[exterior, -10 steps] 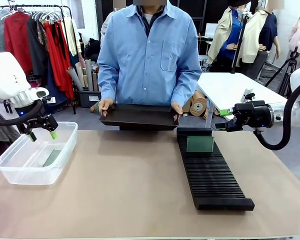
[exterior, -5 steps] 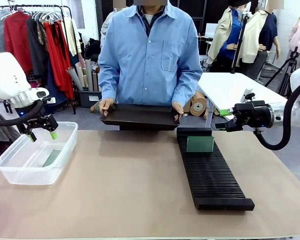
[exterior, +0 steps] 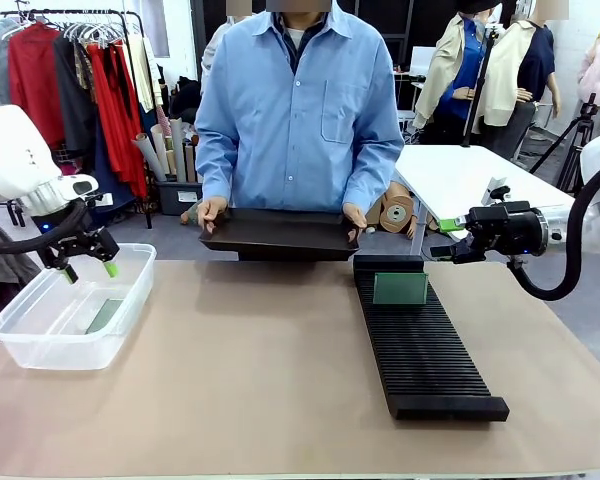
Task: Sort PCBs into racks and boxes based on the side picked up.
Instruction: If the short side of the Blank PCB is picked up, insert it into the PCB Rack ; if the long side is picked up, place it in the Organizing box.
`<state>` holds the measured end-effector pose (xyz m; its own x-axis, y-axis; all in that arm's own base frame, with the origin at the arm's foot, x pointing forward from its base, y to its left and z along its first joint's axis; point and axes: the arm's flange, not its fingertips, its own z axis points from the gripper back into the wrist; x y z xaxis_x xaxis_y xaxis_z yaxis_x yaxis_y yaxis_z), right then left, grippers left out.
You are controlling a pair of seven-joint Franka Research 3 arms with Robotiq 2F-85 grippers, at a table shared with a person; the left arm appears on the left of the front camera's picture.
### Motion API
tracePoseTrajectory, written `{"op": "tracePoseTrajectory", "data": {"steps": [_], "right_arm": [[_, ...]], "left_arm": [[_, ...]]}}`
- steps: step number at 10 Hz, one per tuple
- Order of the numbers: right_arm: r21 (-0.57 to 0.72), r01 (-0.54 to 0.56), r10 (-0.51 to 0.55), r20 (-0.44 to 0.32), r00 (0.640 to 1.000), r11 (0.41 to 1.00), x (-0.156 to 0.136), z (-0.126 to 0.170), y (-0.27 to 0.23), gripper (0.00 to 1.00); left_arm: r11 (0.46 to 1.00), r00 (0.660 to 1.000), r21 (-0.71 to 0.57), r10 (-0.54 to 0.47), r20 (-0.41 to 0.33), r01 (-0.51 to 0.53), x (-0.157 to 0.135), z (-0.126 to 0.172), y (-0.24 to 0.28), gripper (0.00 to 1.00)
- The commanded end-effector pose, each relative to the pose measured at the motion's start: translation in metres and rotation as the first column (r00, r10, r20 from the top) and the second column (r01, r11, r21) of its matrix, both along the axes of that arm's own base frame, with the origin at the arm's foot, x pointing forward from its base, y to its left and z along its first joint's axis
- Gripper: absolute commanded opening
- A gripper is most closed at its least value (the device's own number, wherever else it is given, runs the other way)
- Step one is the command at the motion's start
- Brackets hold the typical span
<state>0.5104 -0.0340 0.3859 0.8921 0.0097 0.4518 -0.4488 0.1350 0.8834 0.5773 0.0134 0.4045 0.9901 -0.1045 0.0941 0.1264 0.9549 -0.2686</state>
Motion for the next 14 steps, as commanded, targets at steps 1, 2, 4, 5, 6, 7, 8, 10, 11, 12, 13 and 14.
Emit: {"op": "tracePoseTrajectory", "data": {"steps": [1,2,4,5,6,7,8,10,11,12,13,14], "right_arm": [[0.006,0.005,-0.005,0.025,1.0,1.0,0.003,0.002,0.001,1.0],[0.006,0.005,-0.005,0.025,1.0,1.0,0.003,0.002,0.001,1.0],[0.006,0.005,-0.005,0.025,1.0,1.0,0.003,0.002,0.001,1.0],[0.006,0.005,-0.005,0.025,1.0,1.0,0.003,0.002,0.001,1.0],[0.006,0.005,-0.005,0.025,1.0,1.0,0.003,0.002,0.001,1.0],[0.006,0.005,-0.005,0.025,1.0,1.0,0.003,0.002,0.001,1.0],[0.006,0.005,-0.005,0.025,1.0,1.0,0.003,0.002,0.001,1.0],[0.006,0.005,-0.005,0.025,1.0,1.0,0.003,0.002,0.001,1.0],[0.006,0.005,-0.005,0.025,1.0,1.0,0.003,0.002,0.001,1.0],[0.006,0.005,-0.005,0.025,1.0,1.0,0.003,0.002,0.001,1.0],[0.006,0.005,-0.005,0.025,1.0,1.0,0.003,0.002,0.001,1.0],[0.006,0.005,-0.005,0.025,1.0,1.0,0.003,0.002,0.001,1.0]], "left_arm": [[0.972,0.999,-0.234,-0.018,0.027,0.024,0.009,0.006,0.013,1.0],[0.929,1.0,-0.369,0.016,-0.009,-0.018,0.01,0.007,0.02,1.0],[0.864,0.999,-0.502,-0.047,-0.014,0.034,0.011,0.005,0.024,1.0],[0.775,0.996,-0.632,-0.076,-0.041,0.033,0.011,0.002,0.025,1.0],[0.712,0.996,-0.703,-0.072,-0.056,0.012,0.013,-0.001,0.028,1.0],[0.687,0.996,-0.726,-0.067,-0.064,-0.001,0.013,-0.005,0.029,1.0],[0.632,0.996,-0.775,-0.078,-0.048,0.012,0.013,-0.006,0.03,1.0],[0.576,0.999,-0.817,-0.038,0.008,0.029,0.011,-0.007,0.031,1.0],[0.562,0.999,-0.826,-0.012,0.042,0.041,0.009,-0.005,0.033,1.0],[0.548,0.997,-0.835,0.013,0.073,0.054,0.007,-0.004,0.035,1.0],[0.519,0.995,-0.852,0.019,0.099,0.075,0.005,-0.003,0.038,1.0],[0.537,0.997,-0.842,0.013,0.07,0.052,0.004,-0.003,0.037,1.0]]}}
